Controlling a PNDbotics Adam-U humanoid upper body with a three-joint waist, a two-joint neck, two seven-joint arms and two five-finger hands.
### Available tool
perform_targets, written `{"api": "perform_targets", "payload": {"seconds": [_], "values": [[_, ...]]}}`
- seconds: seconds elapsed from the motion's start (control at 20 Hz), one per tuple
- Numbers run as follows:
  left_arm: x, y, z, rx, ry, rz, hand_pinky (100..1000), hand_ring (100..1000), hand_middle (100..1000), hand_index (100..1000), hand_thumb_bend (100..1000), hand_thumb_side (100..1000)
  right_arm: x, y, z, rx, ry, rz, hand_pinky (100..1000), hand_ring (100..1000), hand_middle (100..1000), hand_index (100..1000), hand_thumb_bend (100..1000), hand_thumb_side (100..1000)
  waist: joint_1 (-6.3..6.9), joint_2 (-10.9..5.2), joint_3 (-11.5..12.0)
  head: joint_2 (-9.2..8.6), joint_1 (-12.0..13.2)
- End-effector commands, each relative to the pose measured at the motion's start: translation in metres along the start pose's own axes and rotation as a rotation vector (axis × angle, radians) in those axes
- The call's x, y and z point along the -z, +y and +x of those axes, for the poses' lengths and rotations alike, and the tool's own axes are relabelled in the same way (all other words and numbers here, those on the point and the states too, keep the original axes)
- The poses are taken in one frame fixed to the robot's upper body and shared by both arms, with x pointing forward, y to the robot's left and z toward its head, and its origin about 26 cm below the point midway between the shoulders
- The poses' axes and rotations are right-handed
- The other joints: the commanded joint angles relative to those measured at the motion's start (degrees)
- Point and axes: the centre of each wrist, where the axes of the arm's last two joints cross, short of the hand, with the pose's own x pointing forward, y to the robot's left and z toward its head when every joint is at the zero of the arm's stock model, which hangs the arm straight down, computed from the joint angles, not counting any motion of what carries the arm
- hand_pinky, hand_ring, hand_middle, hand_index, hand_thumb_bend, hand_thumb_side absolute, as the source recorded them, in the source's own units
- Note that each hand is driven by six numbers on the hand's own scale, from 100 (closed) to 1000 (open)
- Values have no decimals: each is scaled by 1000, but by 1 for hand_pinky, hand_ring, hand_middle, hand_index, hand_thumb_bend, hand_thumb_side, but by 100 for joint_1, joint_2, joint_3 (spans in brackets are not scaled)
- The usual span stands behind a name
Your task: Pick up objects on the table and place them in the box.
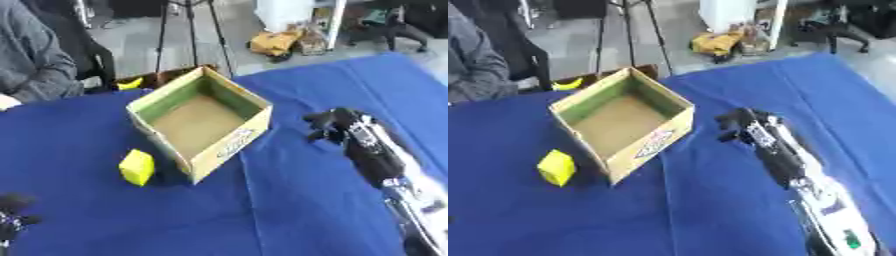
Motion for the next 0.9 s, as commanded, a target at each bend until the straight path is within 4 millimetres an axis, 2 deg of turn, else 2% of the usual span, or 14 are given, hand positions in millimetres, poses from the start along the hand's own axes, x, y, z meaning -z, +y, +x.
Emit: {"api": "perform_targets", "payload": {"seconds": [0.05,0.3,0.55,0.9], "values": [[4,3,8,10,-29,1,551,705,549,663,152,1000,3,-1,8,-13,-26,9,650,834,563,574,246,691,-21,-68,1,126,150],[4,3,7,11,-23,6,551,705,549,663,153,1000,2,-1,7,-10,-21,9,650,834,562,573,246,692,-15,-78,0,330,413],[3,3,7,12,-17,11,550,704,549,662,154,1000,2,-1,8,-11,-21,8,650,833,562,573,246,691,-22,-79,-2,495,442],[7,8,8,58,-10,21,546,707,549,663,153,1000,2,-1,7,-12,-19,12,650,833,562,573,244,692,-26,-81,-4,554,433]]}}
